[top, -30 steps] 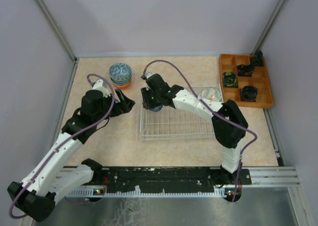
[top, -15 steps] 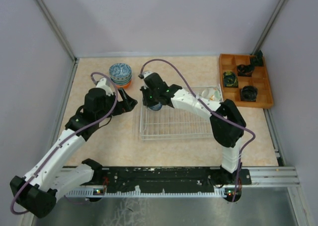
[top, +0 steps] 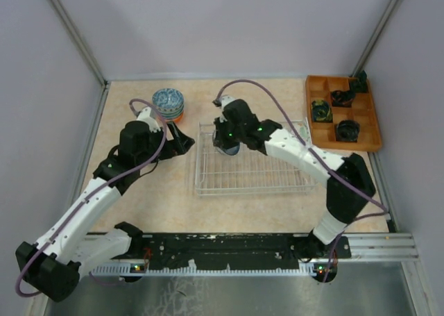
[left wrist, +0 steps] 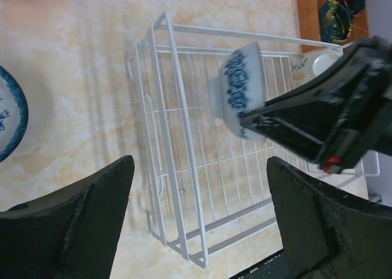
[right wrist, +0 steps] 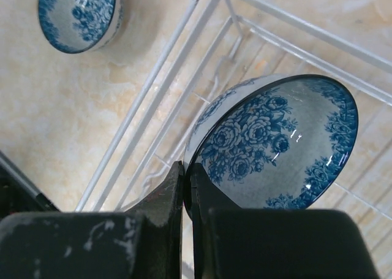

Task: Load the bowls into the dish rack
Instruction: Pick up the bowl from the dish rack, then turn the bowl upside down on the dish rack.

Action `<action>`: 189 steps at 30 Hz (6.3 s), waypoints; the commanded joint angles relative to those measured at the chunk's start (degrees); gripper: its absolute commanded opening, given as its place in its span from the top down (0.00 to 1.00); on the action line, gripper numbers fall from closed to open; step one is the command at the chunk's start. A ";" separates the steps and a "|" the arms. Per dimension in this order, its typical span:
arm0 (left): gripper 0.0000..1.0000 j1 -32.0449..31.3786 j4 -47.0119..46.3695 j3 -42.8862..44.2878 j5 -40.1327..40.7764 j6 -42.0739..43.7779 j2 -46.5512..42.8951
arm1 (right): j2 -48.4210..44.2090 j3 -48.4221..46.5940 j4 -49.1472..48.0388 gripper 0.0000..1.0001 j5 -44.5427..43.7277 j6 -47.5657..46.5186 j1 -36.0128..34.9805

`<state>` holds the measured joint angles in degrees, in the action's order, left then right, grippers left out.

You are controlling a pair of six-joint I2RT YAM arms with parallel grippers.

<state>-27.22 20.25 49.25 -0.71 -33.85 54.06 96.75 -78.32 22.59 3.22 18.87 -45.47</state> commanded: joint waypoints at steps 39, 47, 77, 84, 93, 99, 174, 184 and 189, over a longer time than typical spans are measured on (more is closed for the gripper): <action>0.40 -12.65 -14.46 21.14 -5.17 0.79 39.04 | -18.46 29.84 -30.42 1.00 45.81 9.68 37.57; 0.52 -12.92 -16.03 21.80 -5.92 0.18 43.77 | -16.71 30.78 -31.74 1.00 45.04 8.60 37.61; 0.57 -14.95 -16.76 28.96 -8.18 -0.80 54.59 | -12.56 30.68 -29.57 0.86 41.00 4.95 37.56; 0.57 -15.40 -15.93 30.05 -7.08 -0.59 55.17 | -12.89 30.78 -29.85 0.93 41.36 5.05 37.56; 0.58 -15.32 -15.47 28.04 -5.40 -0.28 53.78 | -13.24 31.30 -32.79 1.00 44.02 7.47 37.65; 0.58 -15.32 -14.95 27.25 -5.18 -0.86 53.85 | -13.87 33.45 -39.97 1.00 44.95 13.44 37.59; 0.61 -17.80 -13.01 39.23 -4.83 -3.68 61.39 | -17.73 48.72 -63.63 1.00 42.67 31.69 43.63; 0.61 -18.03 -12.91 41.63 -5.97 -3.95 61.60 | -15.11 50.12 -65.66 0.83 41.59 32.50 43.67; 0.62 -18.54 -12.78 42.72 -5.98 -3.95 61.99 | -16.31 49.83 -61.55 0.76 40.26 29.91 43.65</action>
<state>-44.82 9.15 89.23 -5.93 -37.50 118.06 81.12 -28.53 -40.93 44.69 51.13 -1.69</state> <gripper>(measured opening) 0.386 0.226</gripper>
